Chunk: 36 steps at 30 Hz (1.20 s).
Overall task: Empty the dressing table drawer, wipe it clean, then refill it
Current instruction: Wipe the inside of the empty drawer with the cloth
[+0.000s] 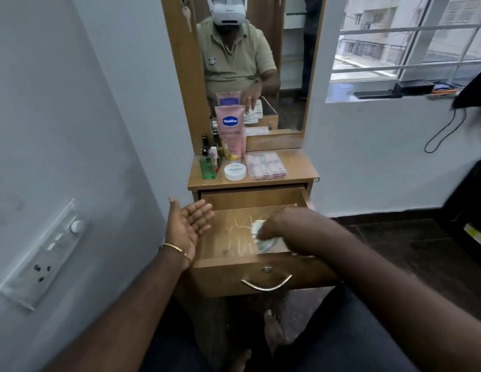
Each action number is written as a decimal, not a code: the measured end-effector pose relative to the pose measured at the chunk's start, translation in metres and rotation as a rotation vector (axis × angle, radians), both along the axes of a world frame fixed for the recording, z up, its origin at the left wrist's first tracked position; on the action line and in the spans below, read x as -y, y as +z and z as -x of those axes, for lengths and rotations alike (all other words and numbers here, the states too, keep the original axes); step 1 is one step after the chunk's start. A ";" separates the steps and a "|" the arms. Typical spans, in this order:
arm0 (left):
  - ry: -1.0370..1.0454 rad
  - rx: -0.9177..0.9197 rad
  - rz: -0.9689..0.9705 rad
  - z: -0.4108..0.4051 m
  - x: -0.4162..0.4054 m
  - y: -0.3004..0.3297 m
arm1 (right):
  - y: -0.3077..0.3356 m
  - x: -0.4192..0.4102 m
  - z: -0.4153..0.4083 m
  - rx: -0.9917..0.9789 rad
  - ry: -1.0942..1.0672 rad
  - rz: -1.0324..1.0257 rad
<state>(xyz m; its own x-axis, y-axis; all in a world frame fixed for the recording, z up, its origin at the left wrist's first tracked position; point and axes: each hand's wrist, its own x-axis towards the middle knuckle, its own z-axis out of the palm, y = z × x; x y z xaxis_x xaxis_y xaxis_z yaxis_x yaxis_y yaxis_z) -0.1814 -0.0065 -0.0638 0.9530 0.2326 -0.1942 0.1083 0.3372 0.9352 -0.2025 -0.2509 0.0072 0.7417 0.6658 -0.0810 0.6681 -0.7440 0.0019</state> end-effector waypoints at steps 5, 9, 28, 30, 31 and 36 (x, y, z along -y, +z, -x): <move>0.093 -0.013 0.061 0.013 -0.052 0.008 | -0.034 -0.101 0.013 0.112 0.326 -0.068; 0.083 0.005 0.069 0.016 -0.068 0.012 | -0.052 -0.128 0.023 0.155 0.403 -0.092; -0.085 -0.016 0.191 -0.005 0.001 0.023 | -0.044 0.232 0.009 0.069 -0.241 0.189; -0.078 -0.007 0.177 -0.003 -0.001 0.024 | -0.047 0.255 0.009 0.011 -0.357 0.193; -0.075 0.000 0.163 -0.002 -0.002 0.024 | -0.049 0.261 0.009 0.009 -0.434 0.103; -0.069 0.020 0.187 -0.006 -0.015 0.025 | -0.047 0.241 0.002 0.040 -0.640 -0.504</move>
